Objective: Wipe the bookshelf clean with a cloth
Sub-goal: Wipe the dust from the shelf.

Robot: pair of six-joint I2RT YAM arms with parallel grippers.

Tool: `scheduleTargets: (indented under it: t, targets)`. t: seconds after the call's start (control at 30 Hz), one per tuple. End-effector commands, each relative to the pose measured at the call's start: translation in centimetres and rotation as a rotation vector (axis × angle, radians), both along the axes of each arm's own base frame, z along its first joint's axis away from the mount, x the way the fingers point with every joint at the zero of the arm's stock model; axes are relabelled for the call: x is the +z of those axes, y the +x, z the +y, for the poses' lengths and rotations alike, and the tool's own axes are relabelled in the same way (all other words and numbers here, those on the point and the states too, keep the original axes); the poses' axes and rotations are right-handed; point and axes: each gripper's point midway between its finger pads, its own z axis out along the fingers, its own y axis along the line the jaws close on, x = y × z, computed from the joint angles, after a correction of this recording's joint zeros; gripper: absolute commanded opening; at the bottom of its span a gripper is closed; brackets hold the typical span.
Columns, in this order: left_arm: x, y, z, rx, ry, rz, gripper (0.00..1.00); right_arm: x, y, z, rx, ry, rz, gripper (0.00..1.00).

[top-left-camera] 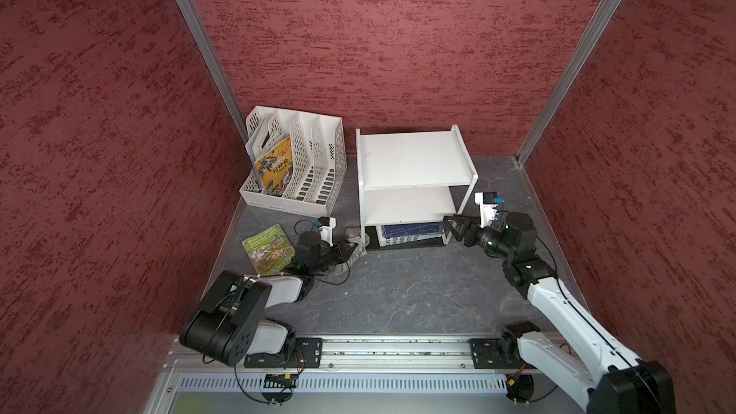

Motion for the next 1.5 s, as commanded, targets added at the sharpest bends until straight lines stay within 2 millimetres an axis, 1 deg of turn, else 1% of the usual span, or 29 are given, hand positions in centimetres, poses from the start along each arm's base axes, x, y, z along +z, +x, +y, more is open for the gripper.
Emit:
scheduleTargets:
  t: [0.0, 0.13, 0.17, 0.2, 0.23, 0.27, 0.33, 0.4, 0.5, 0.57, 0.67, 0.73, 0.87, 1.03, 1.1, 1.27, 1.33, 1.47]
  targets:
    - [2.5, 0.0, 0.6, 0.008, -0.011, -0.067, 0.0, 0.6, 0.2, -0.6, -0.033, -0.012, -0.015, 0.57]
    - [5.8, -0.8, 1.1, 0.006, 0.009, -0.106, 0.0, 0.6, 0.1, -0.7, -0.042, -0.016, -0.002, 0.58]
    - [7.1, -1.1, 1.2, 0.007, 0.003, -0.133, 0.0, 0.6, 0.0, -0.8, -0.045, -0.017, -0.002, 0.58]
    - [7.7, -1.4, 1.2, 0.006, 0.0, -0.139, 0.0, 0.6, 0.0, -0.9, -0.05, -0.02, -0.004, 0.59]
    - [8.9, -1.7, 1.3, 0.006, -0.008, -0.164, 0.0, 0.7, 0.1, -1.0, -0.057, -0.021, -0.007, 0.59]
    - [9.5, -1.9, 1.3, 0.006, -0.011, -0.175, 0.0, 0.8, 0.0, -1.1, -0.061, -0.022, -0.008, 0.59]
    - [10.3, -2.3, 1.4, 0.008, -0.01, -0.185, 0.0, 1.0, 0.0, -1.2, -0.065, -0.025, -0.012, 0.59]
    - [10.0, -2.4, 1.5, 0.013, -0.003, -0.181, 0.0, 1.1, -0.1, -1.2, -0.063, -0.025, -0.013, 0.59]
    - [8.7, -2.0, 1.5, 0.02, 0.013, -0.148, 0.0, 1.1, -0.2, -1.2, -0.064, -0.021, -0.01, 0.59]
    - [8.1, -1.8, 1.4, 0.02, 0.004, -0.144, 0.0, 0.9, -0.3, -1.2, -0.064, -0.02, -0.005, 0.59]
    - [7.1, -1.4, 0.9, 0.008, -0.011, -0.128, 0.0, 0.7, -0.3, -1.2, -0.066, -0.02, 0.002, 0.59]
    - [6.0, -1.0, 0.3, -0.013, -0.012, -0.106, 0.0, 0.5, -0.3, -1.3, -0.073, -0.02, 0.008, 0.6]
    - [3.7, -0.1, -0.3, -0.018, 0.002, -0.07, 0.0, 0.3, -0.2, -1.4, -0.078, -0.017, 0.018, 0.59]
    - [0.7, 1.1, 0.0, 0.006, 0.025, -0.018, 0.0, 0.0, -0.4, -1.6, -0.092, -0.004, 0.035, 0.6]
    - [0.2, 1.6, 0.4, 0.023, 0.029, -0.004, 0.0, -0.1, -0.7, -1.7, -0.099, -0.005, 0.042, 0.6]
    - [0.7, 2.2, 2.1, 0.063, 0.093, 0.011, 0.0, 0.1, -1.5, -2.8, -0.151, -0.029, 0.046, 0.65]
    - [1.8, 2.5, 2.9, 0.078, 0.123, -0.006, 0.0, 0.2, -1.5, -3.0, -0.168, -0.038, 0.054, 0.69]
    - [5.2, 3.0, 4.3, 0.111, 0.148, -0.063, 0.0, -0.1, -1.4, -3.6, -0.2, -0.052, 0.082, 0.76]
